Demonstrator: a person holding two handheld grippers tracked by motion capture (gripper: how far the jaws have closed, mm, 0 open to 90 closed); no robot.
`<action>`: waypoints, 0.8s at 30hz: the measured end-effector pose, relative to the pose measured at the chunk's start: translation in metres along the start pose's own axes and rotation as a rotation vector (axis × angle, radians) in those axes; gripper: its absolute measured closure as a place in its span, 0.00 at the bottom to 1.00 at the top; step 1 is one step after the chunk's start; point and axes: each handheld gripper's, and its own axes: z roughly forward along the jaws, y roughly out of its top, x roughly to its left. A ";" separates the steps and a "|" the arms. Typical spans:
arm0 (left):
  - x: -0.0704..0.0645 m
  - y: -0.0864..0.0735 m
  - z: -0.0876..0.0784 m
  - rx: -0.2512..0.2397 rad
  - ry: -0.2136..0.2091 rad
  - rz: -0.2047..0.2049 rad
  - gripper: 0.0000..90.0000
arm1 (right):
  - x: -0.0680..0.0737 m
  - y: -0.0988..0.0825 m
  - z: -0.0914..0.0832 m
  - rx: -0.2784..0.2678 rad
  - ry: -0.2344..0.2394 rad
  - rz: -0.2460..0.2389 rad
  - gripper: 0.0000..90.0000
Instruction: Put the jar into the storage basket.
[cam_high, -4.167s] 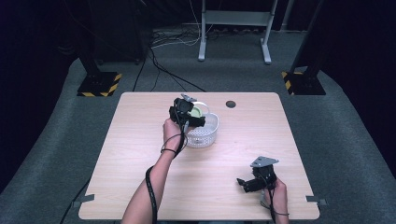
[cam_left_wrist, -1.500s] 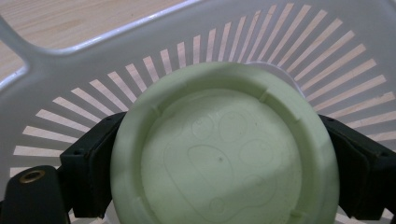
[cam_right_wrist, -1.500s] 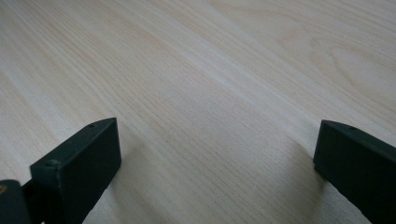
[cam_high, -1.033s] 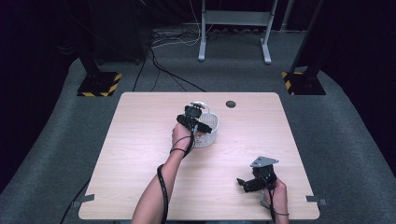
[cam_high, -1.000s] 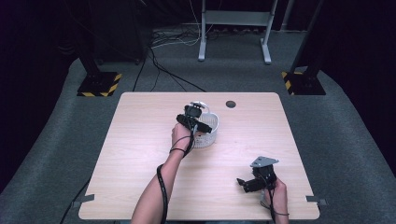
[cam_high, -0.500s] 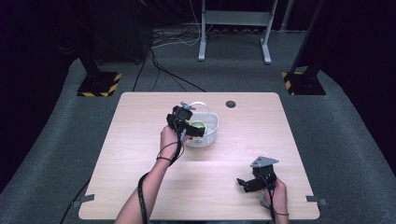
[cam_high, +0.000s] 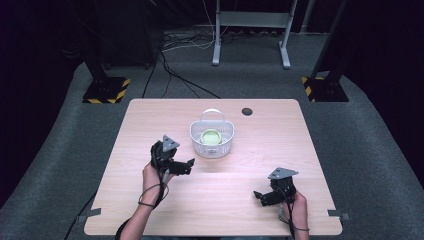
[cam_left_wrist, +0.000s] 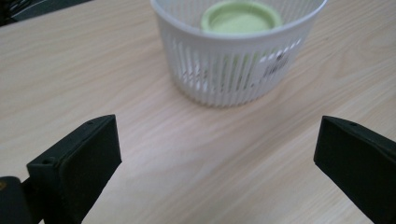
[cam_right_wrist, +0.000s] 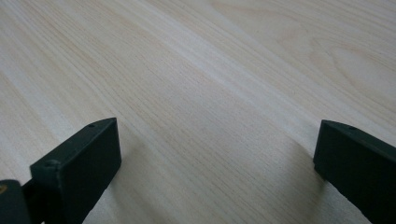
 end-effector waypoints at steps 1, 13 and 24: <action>0.003 -0.009 -0.002 -0.006 -0.001 -0.020 0.00 | 0.000 0.000 0.000 0.000 0.000 0.000 0.00; 0.029 -0.097 -0.012 0.071 0.040 -0.092 0.00 | 0.000 0.000 0.000 0.000 -0.003 0.000 0.00; 0.032 -0.112 -0.008 0.107 0.130 -0.130 0.04 | 0.000 0.000 0.000 0.001 -0.004 0.001 0.00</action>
